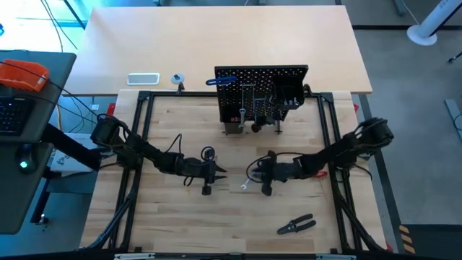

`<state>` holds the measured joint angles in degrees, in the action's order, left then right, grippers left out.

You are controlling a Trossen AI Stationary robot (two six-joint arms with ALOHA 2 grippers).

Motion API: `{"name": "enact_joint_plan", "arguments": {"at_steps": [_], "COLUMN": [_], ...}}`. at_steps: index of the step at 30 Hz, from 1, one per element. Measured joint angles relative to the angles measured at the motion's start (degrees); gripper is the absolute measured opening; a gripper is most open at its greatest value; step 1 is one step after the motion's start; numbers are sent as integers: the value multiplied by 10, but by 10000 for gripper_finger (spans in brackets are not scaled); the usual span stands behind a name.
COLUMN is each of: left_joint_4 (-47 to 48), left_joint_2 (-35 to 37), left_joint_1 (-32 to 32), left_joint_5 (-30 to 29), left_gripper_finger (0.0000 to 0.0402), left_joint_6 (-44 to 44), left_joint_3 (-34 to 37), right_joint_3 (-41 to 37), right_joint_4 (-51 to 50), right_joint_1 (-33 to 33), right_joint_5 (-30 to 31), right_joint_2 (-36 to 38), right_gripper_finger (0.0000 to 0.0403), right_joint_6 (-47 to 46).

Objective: Hang tools onto peg board
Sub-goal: Hang the wrench on the pegboard

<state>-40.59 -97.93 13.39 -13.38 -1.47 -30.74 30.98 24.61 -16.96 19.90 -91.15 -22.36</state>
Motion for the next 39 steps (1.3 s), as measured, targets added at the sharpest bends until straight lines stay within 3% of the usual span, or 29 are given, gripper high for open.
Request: {"name": "enact_joint_plan", "arguments": {"at_steps": [4,14,22,28,39], "left_joint_4": [-22,-30,-21,3,63], "left_joint_2": [0,-89,-176,-205,-223], "left_joint_1": [0,0,0,0,-13], "left_joint_5": [8,15,33,46,56], "left_gripper_finger": [92,104,161,200,209], "left_joint_6": [-4,-5,-13,-18,-68], "left_joint_3": [0,-76,-159,-201,-226], "right_joint_3": [0,0,0,1,1], "right_joint_4": [-86,-82,-92,-91,-36], "right_joint_1": [5,35,65,107,132], "right_joint_5": [25,-55,-87,-155,-251], "right_joint_2": [40,41,41,15,-54], "right_gripper_finger": [98,187,188,188,157], "right_joint_6": [75,214,300,325,354]}}
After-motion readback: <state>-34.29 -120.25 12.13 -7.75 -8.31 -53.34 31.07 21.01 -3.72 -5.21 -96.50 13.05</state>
